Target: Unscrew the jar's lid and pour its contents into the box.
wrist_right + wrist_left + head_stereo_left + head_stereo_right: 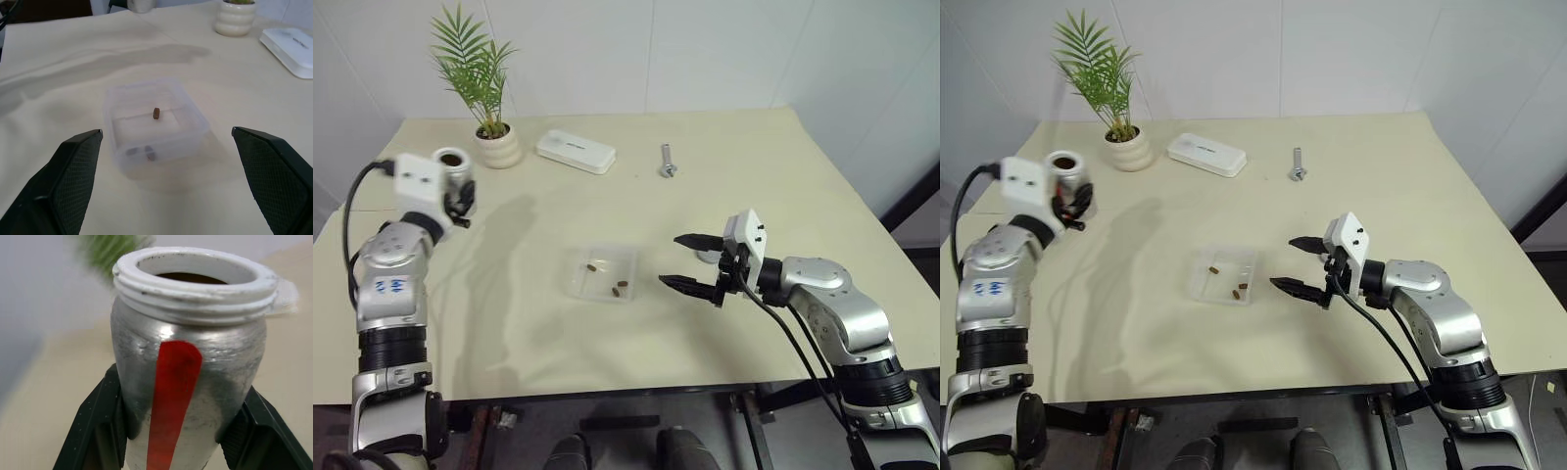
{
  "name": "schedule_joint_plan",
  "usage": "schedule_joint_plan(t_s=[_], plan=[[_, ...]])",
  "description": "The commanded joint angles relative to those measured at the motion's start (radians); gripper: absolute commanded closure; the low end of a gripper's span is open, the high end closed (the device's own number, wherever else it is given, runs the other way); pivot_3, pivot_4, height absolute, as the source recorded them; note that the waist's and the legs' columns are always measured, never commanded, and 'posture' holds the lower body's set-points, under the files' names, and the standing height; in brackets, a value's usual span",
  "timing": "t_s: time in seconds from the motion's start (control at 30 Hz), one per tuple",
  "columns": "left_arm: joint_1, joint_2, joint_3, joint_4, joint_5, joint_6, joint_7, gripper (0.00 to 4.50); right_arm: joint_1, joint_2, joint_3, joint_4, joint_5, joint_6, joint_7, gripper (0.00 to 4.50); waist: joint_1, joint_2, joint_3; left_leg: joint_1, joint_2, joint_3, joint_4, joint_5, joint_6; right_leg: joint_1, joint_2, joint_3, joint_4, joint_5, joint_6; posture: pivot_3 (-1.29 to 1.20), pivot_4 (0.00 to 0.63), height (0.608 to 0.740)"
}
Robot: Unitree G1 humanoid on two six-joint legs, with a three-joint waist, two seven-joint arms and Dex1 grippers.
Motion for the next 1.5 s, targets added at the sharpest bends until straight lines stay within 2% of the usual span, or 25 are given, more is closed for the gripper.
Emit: schedule_joint_plan(t_s=[0.03,0.3,0.4,0.47,0.67,0.73,0.9,1.1,1.2,1.23,1.3,1.5], plan=[[0.019,0.008,0.105,0.037,-0.082,0.004,0.026,2.53,-0.036,-0.002,0.0,0.022,-0.016,-0.079,0.044,0.04,0.001,0.0,0.0,0.0,0.0,0.0,0.0,0.0,0.0,0.0,0.0,0.0,0.0,0.0,0.0,0.0,0.15,0.74],[0.108,0.038,0.125,0.277,-0.096,-0.293,-0.064,2.53,-0.072,-0.006,-0.051,0.167,-0.019,-0.21,0.099,0.04,0.01,-0.002,0.0,0.001,0.0,0.0,0.0,0.001,-0.001,0.0,0.0,0.0,0.0,0.001,0.0,0.0,0.15,0.74],[0.117,0.039,0.129,0.323,-0.116,-0.339,-0.077,2.53,-0.053,-0.04,-0.054,0.174,-0.025,-0.223,0.141,0.04,0.014,-0.002,0.0,0.0,0.0,0.0,0.0,0.0,-0.001,0.0,0.0,0.0,-0.001,0.001,-0.001,0.0,0.15,0.74],[0.136,0.035,0.115,0.322,-0.126,-0.364,-0.112,1.8,-0.048,-0.042,-0.061,0.165,-0.017,-0.214,0.136,0.0,0.015,-0.002,0.0,0.0,0.0,0.0,-0.001,0.0,-0.001,0.0,0.0,0.0,-0.001,0.001,-0.001,0.0,0.15,0.74],[0.181,0.037,0.107,0.29,-0.145,-0.364,-0.135,0.02,-0.034,-0.03,-0.06,0.135,-0.005,-0.197,0.121,0.0,0.011,-0.002,0.0,0.0,0.0,0.0,0.0,0.001,-0.001,0.0,0.0,0.0,-0.001,0.001,-0.001,0.0,0.15,0.74],[0.227,0.036,0.123,0.228,-0.174,-0.326,-0.144,0.02,-0.024,-0.031,-0.06,0.114,0.002,-0.189,0.119,0.0,0.006,-0.002,0.0,0.001,0.001,0.0,-0.001,0.001,-0.001,0.0,0.0,0.0,-0.001,0.001,-0.001,0.0,0.15,0.74],[0.45,0.043,0.173,-0.003,-0.21,-0.21,-0.127,0.02,0.011,-0.045,-0.079,0.06,0.03,-0.156,0.117,0.0,-0.003,-0.002,0.0,0.001,0.001,0.001,-0.002,0.0,-0.002,0.0,-0.001,0.0,-0.002,0.001,-0.002,0.0,0.15,0.74],[0.61,0.119,0.194,-0.073,-0.157,-0.253,-0.159,0.02,0.02,-0.052,-0.081,0.076,0.027,-0.166,0.14,0.0,0.002,-0.003,0.0,0.001,0.001,0.001,-0.002,0.0,-0.001,0.0,-0.001,0.0,-0.003,0.002,-0.004,0.0,0.15,0.74],[0.706,0.164,0.174,-0.141,-0.135,-0.321,-0.256,0.02,0.004,-0.064,-0.085,0.112,0.006,-0.202,0.157,0.0,0.002,-0.003,0.0,0.002,0.002,0.002,-0.002,0.001,-0.001,0.001,-0.001,0.0,-0.006,-0.001,-0.012,0.0,0.15,0.74],[0.75,0.188,0.159,-0.183,-0.129,-0.364,-0.319,0.02,0.0,-0.07,-0.089,0.12,0.004,-0.212,0.166,0.0,0.002,-0.003,0.0,0.002,0.003,0.003,-0.002,0.001,-0.001,0.002,-0.001,0.0,-0.009,-0.003,-0.019,0.0,0.15,0.74],[0.804,0.227,0.126,-0.278,-0.142,-0.428,-0.438,0.02,-0.018,-0.093,-0.09,0.162,-0.011,-0.231,0.19,0.0,0.003,-0.003,0.0,0.002,0.003,0.006,-0.003,0.001,0.0,0.003,-0.001,0.001,-0.014,-0.002,-0.021,0.0,0.15,0.74],[0.755,0.307,0.051,-0.466,-0.251,-0.369,-0.612,0.02,-0.058,-0.132,-0.089,0.216,-0.021,-0.233,0.229,0.0,0.013,-0.002,0.0,0.002,0.005,0.01,-0.005,0.001,0.001,0.006,-0.002,0.004,-0.023,0.001,-0.022,0.0,0.15,0.74]])
